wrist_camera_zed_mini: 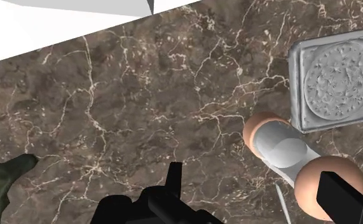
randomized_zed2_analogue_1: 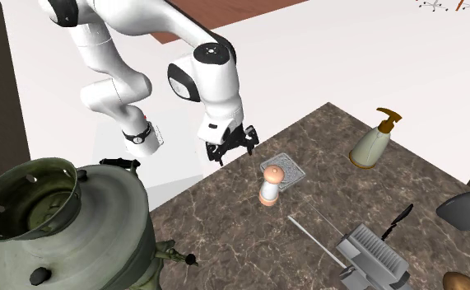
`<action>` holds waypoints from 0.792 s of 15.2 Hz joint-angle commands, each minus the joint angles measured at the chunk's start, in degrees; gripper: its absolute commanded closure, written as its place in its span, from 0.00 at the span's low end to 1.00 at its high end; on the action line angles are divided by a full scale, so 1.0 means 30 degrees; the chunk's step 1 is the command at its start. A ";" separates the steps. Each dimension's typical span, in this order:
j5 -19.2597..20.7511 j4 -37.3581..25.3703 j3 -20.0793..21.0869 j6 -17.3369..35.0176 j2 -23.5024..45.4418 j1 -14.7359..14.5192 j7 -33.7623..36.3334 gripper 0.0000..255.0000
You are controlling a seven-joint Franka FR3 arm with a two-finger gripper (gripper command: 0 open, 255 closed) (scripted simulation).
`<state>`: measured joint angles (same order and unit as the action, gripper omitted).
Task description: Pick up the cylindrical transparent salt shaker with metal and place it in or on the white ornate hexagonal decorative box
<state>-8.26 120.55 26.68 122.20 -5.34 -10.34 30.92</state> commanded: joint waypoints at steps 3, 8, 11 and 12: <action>0.1323 -0.2242 0.0773 0.0467 0.2839 -0.0513 0.1984 0.00; 0.3315 -0.5708 0.1086 0.0472 0.6599 -0.1833 0.4375 0.00; 0.3488 -0.5583 0.1006 0.0893 0.6921 -0.1982 0.4501 0.00; 0.3568 -0.5495 0.0983 0.1104 0.7057 -0.2026 0.4552 0.00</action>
<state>2.04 104.12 29.70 124.93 15.15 -16.16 44.23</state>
